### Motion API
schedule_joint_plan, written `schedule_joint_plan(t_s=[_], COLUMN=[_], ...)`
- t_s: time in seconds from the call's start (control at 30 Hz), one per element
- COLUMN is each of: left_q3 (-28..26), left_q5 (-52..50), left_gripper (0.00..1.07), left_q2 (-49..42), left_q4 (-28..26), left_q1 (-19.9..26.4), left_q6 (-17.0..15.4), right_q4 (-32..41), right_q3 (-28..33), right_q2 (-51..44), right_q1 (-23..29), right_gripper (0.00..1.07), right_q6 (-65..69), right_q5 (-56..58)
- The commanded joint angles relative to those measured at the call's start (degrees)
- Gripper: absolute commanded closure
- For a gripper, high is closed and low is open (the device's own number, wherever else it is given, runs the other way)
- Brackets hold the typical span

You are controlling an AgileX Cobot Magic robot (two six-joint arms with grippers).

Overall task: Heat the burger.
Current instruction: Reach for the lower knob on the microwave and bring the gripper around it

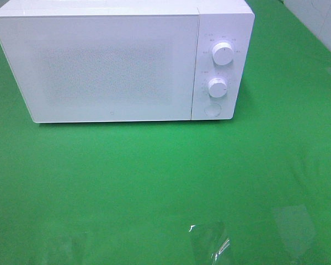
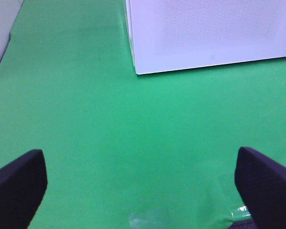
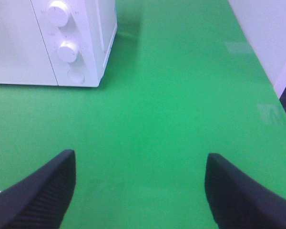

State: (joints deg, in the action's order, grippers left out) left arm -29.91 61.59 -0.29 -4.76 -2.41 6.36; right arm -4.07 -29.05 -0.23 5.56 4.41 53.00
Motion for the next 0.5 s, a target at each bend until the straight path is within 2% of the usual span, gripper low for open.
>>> schedule_joint_plan(t_s=[0.03,0.2,0.5], left_q3=[0.23,0.23,0.23], left_q5=[-0.29,-0.29,-0.29], left_gripper=[0.07,0.07,0.07], left_q2=[-1.43,-1.38,-1.38], left_q4=[-0.23,-0.23,-0.23], left_q1=[0.11,0.11,0.11], left_q6=[-0.29,-0.29,-0.29], right_q4=[-0.34,-0.34,-0.11], right_q3=[-0.57,-0.69,-0.11], right_q2=[-0.86,2.52,8.54], right_q1=[-0.29,-0.29,-0.29], right_gripper=[0.3,0.27,0.3], right_q6=[0.23,0.23,0.23], right_q5=[-1.95,-3.09,-12.66])
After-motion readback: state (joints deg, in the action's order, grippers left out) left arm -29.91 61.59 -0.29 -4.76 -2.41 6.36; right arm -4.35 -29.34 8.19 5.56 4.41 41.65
